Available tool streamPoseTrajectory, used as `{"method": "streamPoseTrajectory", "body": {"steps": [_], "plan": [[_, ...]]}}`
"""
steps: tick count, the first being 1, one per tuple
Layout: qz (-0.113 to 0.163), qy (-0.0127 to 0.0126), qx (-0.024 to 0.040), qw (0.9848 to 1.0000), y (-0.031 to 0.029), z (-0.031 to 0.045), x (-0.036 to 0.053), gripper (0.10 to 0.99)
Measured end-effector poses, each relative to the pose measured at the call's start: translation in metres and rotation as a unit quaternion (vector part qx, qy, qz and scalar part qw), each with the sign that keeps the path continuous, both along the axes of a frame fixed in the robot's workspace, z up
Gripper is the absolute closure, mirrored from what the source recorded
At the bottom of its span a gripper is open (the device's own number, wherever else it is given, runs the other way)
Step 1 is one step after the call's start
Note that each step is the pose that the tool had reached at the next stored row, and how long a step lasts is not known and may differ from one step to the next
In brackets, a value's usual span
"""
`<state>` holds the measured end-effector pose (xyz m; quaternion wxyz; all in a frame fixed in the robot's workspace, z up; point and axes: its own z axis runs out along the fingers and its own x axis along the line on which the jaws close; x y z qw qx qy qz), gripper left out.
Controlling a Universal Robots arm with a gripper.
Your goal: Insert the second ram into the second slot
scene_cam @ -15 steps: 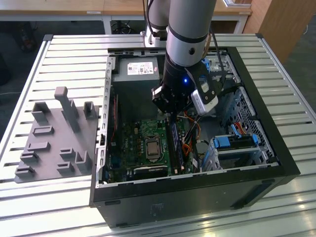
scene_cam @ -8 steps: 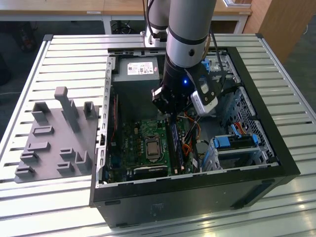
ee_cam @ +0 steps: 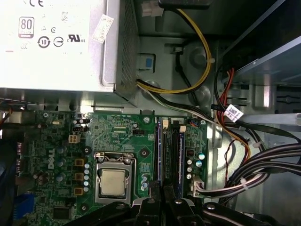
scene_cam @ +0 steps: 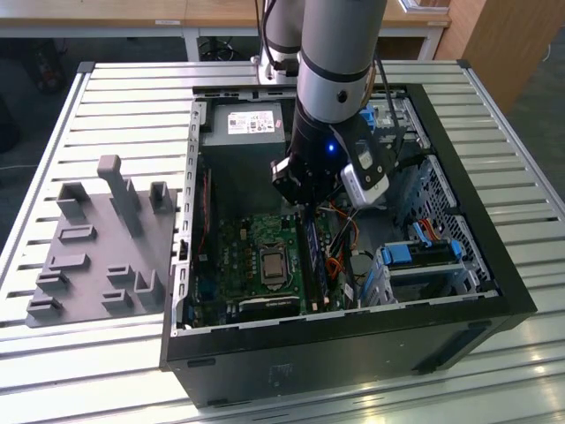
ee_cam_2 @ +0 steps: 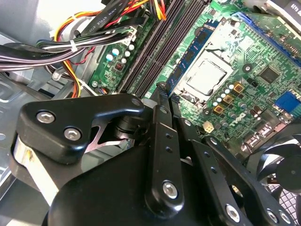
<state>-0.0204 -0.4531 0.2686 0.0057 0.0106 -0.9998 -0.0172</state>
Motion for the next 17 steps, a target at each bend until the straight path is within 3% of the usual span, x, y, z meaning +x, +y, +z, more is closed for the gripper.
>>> {"method": "streamPoseTrajectory", "body": {"steps": [4, 6, 17], "plan": [[0.000, 0.0000, 0.0000, 1.0000, 0.0000, -0.0007, 0.0000, 0.949], [0.000, 0.0000, 0.0000, 1.0000, 0.0000, -0.0061, 0.0000, 0.949], [0.000, 0.0000, 0.0000, 1.0000, 0.0000, -0.0079, 0.0000, 0.949]]}}
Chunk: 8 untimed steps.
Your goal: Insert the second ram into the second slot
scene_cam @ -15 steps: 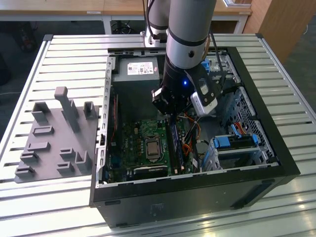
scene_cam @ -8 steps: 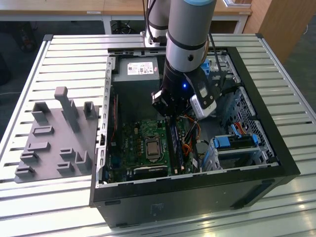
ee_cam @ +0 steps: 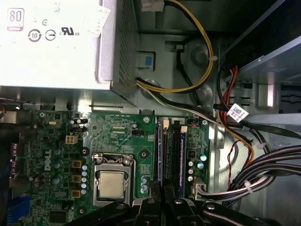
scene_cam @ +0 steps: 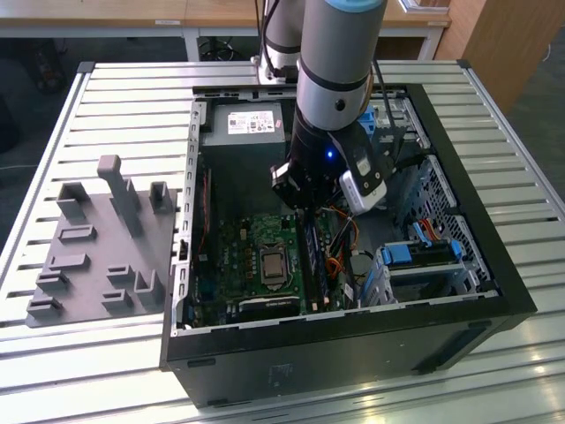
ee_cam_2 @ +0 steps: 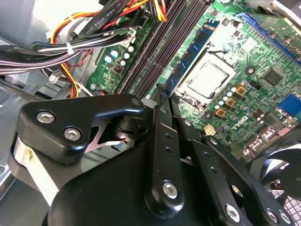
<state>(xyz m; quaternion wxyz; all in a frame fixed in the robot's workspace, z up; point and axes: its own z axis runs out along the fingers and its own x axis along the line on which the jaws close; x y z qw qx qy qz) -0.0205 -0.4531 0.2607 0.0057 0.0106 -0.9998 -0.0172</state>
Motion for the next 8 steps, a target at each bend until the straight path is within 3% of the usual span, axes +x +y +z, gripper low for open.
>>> {"method": "streamPoseTrajectory", "body": {"steps": [8], "plan": [[0.000, 0.0001, 0.0000, 1.0000, 0.0000, -0.0015, 0.0002, 0.949]]}}
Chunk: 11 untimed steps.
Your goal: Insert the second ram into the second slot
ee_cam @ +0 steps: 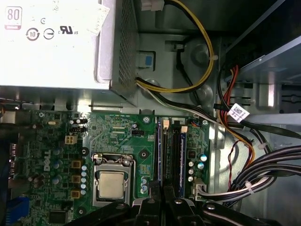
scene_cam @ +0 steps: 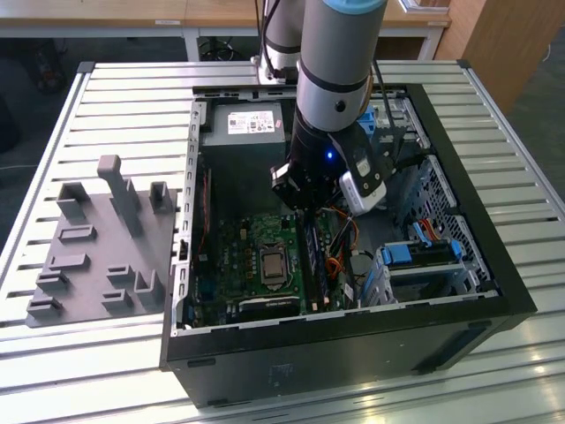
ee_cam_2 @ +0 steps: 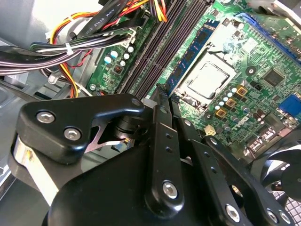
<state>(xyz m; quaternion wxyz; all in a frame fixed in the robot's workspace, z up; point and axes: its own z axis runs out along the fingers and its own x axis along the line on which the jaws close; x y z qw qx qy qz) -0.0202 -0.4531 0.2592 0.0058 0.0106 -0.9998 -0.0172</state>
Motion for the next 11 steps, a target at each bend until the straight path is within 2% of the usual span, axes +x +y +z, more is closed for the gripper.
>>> {"method": "streamPoseTrajectory", "body": {"steps": [11], "plan": [[-0.001, 0.0006, 0.0002, 1.0000, 0.0000, -0.0033, 0.0035, 0.949]]}}
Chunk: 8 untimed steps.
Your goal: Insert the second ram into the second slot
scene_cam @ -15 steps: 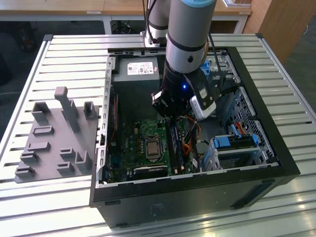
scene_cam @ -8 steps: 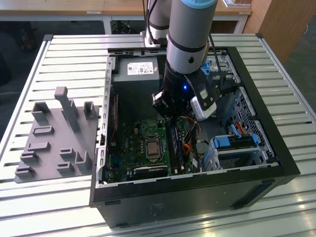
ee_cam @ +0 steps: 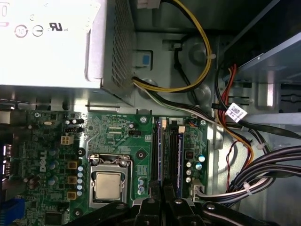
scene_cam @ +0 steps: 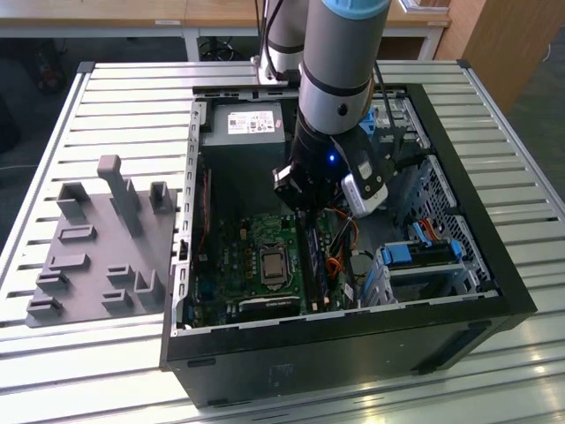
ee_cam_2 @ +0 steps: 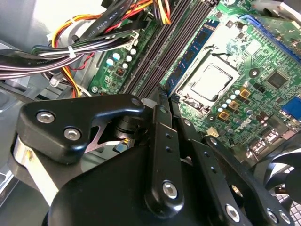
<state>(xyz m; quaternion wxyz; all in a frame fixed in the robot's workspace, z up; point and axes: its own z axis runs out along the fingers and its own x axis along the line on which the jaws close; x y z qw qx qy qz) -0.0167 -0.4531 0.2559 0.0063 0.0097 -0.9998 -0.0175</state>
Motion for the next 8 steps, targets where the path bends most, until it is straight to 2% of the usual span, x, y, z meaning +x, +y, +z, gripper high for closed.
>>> {"method": "streamPoseTrajectory", "body": {"steps": [5, 8], "plan": [[-0.001, 0.0008, -0.0014, 1.0000, -0.0001, -0.0017, 0.0000, 0.949], [-0.004, 0.0011, -0.0015, 1.0000, -0.0021, -0.0041, -0.0004, 0.949]]}}
